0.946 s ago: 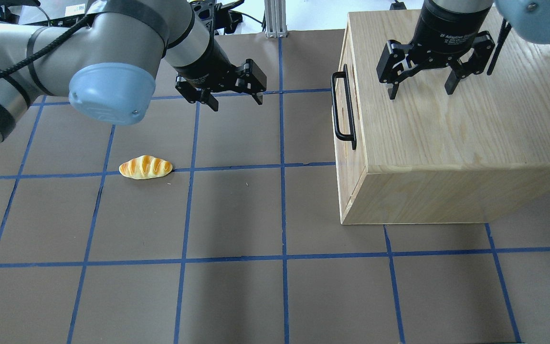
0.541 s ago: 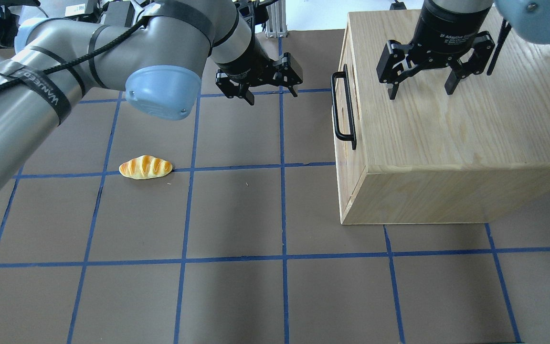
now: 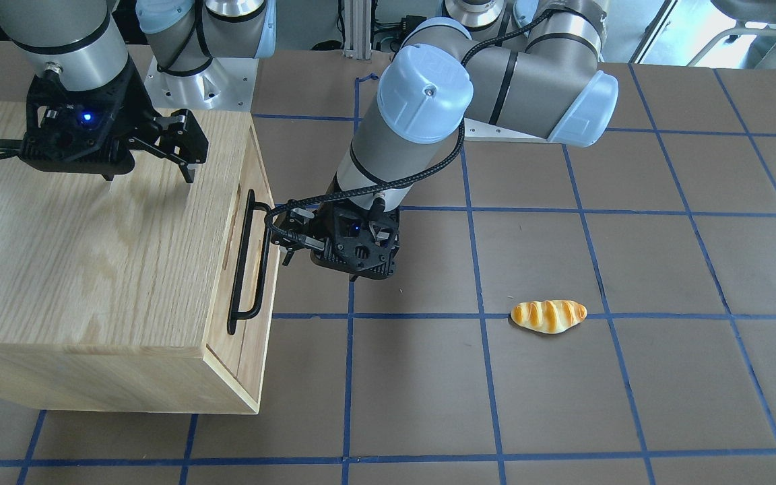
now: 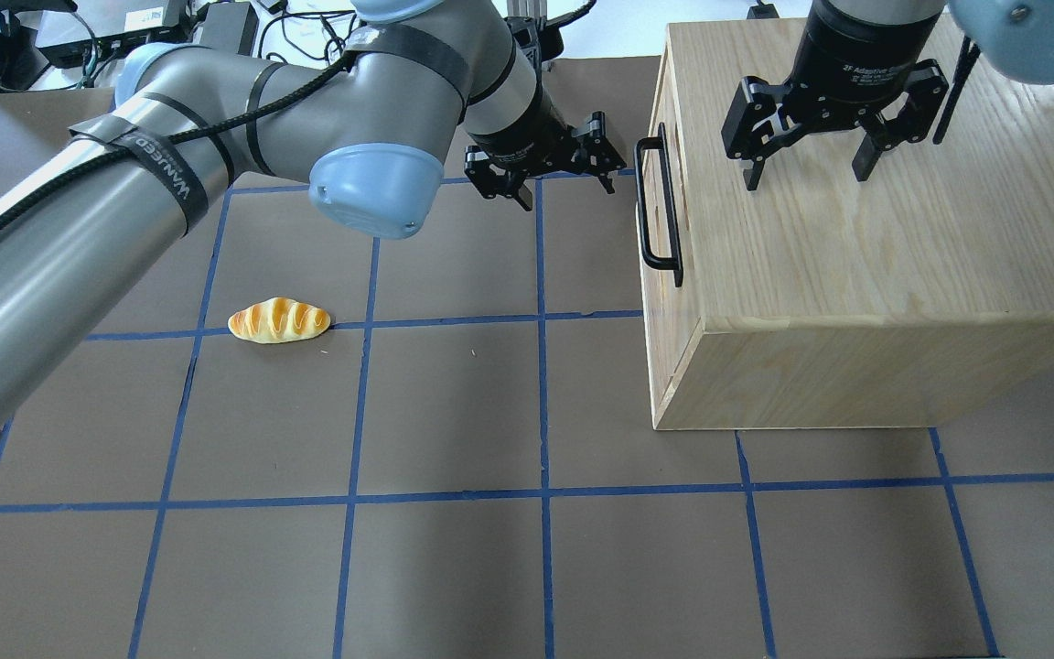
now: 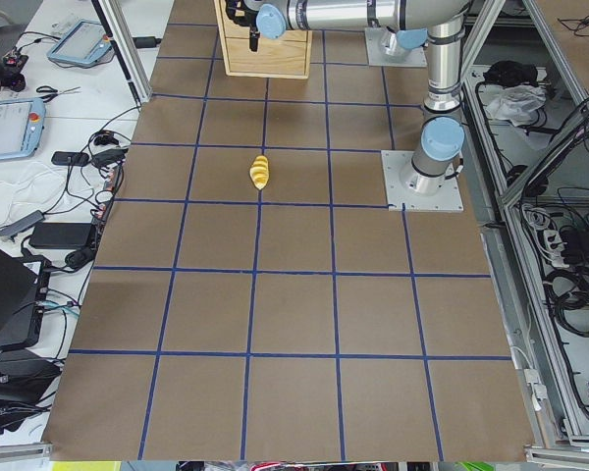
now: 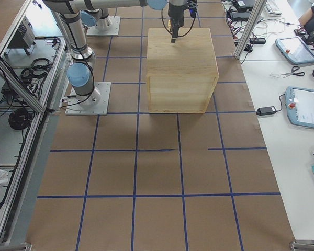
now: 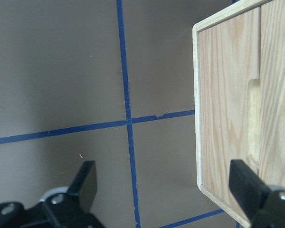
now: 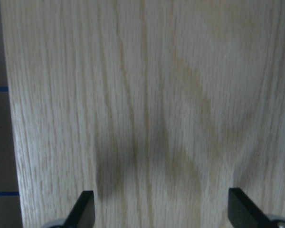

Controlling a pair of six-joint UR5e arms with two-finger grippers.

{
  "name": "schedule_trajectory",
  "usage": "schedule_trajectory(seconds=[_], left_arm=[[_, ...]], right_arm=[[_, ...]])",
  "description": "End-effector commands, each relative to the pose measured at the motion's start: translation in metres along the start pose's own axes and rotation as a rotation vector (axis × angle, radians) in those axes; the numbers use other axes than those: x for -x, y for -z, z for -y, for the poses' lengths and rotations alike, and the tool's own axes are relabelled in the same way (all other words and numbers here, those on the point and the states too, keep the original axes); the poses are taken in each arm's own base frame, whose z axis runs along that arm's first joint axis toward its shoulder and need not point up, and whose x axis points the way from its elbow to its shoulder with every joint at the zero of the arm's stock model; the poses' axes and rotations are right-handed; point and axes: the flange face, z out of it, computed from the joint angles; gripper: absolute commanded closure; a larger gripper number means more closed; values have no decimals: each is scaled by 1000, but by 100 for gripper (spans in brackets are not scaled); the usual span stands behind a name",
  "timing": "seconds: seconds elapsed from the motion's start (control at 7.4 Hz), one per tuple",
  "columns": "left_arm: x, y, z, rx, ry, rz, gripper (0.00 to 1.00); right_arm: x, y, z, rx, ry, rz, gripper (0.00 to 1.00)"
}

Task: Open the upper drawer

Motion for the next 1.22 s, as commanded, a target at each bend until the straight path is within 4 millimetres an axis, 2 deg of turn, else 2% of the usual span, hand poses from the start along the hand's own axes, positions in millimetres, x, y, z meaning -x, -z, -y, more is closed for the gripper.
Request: schedule_trajectory(seconds=[0.0, 0.27, 1.08], left_arm=[[-12, -4, -3, 6, -14, -28, 0], [-24, -10, -11, 18, -11, -29, 0], [-22, -26, -9, 40, 2, -20, 0]], right_arm=[[0, 0, 0, 0, 1, 0, 0], [0, -1, 0, 1, 1, 0, 0], [0, 0, 0, 0, -1, 0, 0]])
